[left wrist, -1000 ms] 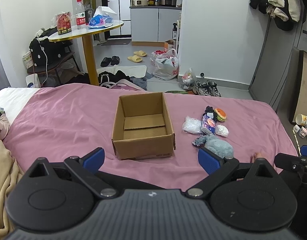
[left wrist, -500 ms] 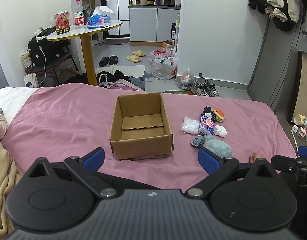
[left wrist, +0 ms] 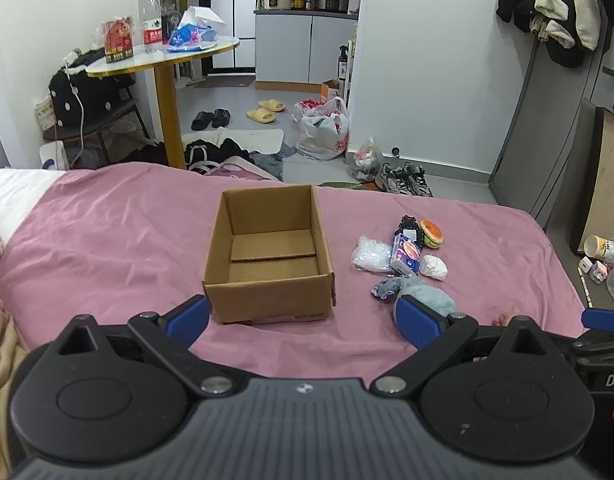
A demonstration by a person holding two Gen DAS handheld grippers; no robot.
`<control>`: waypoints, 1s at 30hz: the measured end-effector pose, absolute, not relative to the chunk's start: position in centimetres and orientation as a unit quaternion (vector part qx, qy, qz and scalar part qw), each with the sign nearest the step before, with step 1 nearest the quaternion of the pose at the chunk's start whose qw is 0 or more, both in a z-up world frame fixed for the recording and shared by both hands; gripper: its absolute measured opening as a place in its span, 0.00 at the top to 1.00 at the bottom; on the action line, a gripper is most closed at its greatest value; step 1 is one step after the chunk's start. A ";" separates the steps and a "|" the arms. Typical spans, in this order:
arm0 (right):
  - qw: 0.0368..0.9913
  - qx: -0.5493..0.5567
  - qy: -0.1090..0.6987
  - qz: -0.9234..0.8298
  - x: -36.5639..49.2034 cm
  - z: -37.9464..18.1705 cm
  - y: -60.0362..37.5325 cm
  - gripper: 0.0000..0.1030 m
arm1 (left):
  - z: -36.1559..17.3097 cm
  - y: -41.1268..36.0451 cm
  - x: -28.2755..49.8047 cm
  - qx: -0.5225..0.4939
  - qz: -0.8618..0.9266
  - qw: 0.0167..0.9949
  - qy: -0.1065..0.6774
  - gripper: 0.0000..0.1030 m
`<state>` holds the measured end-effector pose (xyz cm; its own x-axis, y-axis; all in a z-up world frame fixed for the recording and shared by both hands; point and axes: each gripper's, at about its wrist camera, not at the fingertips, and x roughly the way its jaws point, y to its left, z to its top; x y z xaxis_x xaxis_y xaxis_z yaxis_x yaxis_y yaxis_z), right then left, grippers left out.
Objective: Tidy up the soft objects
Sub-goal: 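Move the right tool down onto the fluffy light-blue plush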
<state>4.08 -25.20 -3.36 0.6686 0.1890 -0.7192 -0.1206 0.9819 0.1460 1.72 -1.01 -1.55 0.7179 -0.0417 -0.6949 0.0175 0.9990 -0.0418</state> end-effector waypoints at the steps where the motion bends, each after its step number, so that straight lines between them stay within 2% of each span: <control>1: 0.911 0.044 0.401 0.083 4.4 -3.7 -25.3 0.00 | -1.8 -1.0 1.9 -0.019 -0.017 0.926 0.377 0.04; 13: 0.897 0.065 0.430 0.072 8.1 -6.0 -24.8 0.03 | -5.0 -1.6 5.1 -0.048 -0.026 0.914 0.403 0.06; 19: 0.890 0.052 0.448 0.068 10.3 -7.3 -23.9 0.09 | -6.6 -1.6 6.9 -0.074 -0.026 0.904 0.420 0.11; 28: 0.877 0.050 0.473 0.066 12.7 -9.9 -22.8 0.28 | -9.5 -1.9 9.7 -0.102 -0.015 0.884 0.457 0.28; 30: 0.874 0.052 0.479 0.069 13.2 -10.3 -22.6 0.33 | -10.1 -1.9 10.2 -0.108 -0.011 0.878 0.466 0.29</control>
<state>13.23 -22.60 -10.33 0.5322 0.1699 -0.8294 -0.0707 0.9851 0.1565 10.21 -1.88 -10.06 0.5657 -0.1190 -0.8160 -0.0817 0.9766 -0.1990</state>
